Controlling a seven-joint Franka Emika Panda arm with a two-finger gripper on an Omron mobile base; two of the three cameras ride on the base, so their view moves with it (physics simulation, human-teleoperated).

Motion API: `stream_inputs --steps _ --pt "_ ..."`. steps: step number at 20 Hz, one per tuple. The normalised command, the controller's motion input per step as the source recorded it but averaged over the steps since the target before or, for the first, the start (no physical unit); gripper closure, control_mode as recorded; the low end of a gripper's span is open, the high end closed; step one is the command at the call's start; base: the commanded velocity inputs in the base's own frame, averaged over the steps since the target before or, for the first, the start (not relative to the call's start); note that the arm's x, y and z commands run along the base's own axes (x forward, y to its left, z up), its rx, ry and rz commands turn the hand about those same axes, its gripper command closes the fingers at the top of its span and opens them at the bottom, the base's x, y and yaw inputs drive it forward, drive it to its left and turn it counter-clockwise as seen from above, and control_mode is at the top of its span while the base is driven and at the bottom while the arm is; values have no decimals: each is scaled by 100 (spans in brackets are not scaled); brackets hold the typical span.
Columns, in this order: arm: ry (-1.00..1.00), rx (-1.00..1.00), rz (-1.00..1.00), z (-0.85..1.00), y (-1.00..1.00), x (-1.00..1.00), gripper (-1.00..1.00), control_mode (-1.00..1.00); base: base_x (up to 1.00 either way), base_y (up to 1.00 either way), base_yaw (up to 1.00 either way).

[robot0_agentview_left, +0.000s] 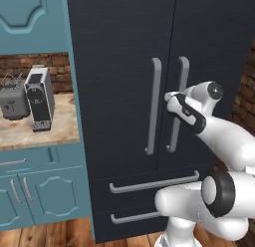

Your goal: Retrieve the sausage and cheese from the fridge and place them on the cutting board on the counter.

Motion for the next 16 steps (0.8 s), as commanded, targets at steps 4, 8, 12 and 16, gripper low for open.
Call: stream_inputs --steps 4,8,12,16 --pt "1 0 0 0 -28 -43 100 -100 0 0 0" --pt "8 0 -1 0 -75 -86 100 -100 0 0 0" --pt "12 0 -3 0 -96 -96 100 -100 0 0 0" --pt "9 0 -4 0 -100 -99 100 -100 0 0 0"
